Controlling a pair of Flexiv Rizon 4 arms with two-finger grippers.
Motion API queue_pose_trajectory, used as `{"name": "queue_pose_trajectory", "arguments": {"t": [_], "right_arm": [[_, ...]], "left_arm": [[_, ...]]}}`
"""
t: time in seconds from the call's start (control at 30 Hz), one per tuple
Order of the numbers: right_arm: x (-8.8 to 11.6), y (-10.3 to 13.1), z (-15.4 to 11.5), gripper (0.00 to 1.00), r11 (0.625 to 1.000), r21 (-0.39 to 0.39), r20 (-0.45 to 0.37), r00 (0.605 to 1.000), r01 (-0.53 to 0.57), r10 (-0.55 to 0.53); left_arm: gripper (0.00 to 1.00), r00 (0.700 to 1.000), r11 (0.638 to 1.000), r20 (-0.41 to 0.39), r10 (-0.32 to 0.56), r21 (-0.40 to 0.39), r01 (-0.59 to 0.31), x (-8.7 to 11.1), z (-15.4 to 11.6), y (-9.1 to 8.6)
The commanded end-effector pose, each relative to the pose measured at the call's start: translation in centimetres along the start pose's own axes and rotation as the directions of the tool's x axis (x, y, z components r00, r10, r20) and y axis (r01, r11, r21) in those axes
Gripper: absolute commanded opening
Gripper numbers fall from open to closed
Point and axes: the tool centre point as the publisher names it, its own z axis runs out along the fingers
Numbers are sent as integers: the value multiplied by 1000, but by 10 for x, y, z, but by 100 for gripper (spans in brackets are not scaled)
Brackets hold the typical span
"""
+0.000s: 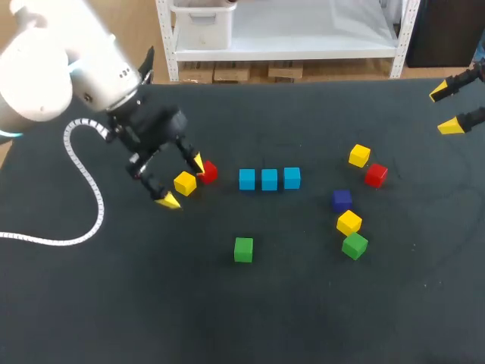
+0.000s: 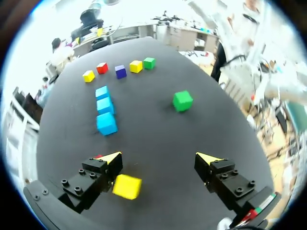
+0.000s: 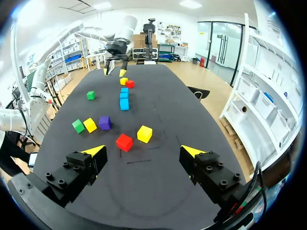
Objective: Place the blue cubes, place green cubes on the blue cubes, place the yellow cubes on the green cubes, then place the red cubes on the yellow cubes, and place purple cube on the red cubes.
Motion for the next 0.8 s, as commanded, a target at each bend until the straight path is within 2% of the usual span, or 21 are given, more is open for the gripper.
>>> {"name": "queue_pose_trajectory", "arguments": {"t": [0.03,0.27,0.47,0.6,0.8], "right_arm": [[0,0,0,100,1000,0,1,1000,0,0],[0,0,0,100,1000,0,1,1000,0,0],[0,0,0,100,1000,0,1,1000,0,0],[0,0,0,100,1000,0,1,1000,0,0],[0,0,0,100,1000,0,1,1000,0,0]], "left_arm": [[100,995,984,41,-87,-149,92,-9,19,-36],[100,972,944,108,-207,-238,228,-36,54,-50],[100,970,924,125,-210,-298,238,-59,84,-47],[100,967,918,139,-215,-309,248,-67,97,-41],[100,963,910,157,-221,-321,261,-72,106,-40]]}}
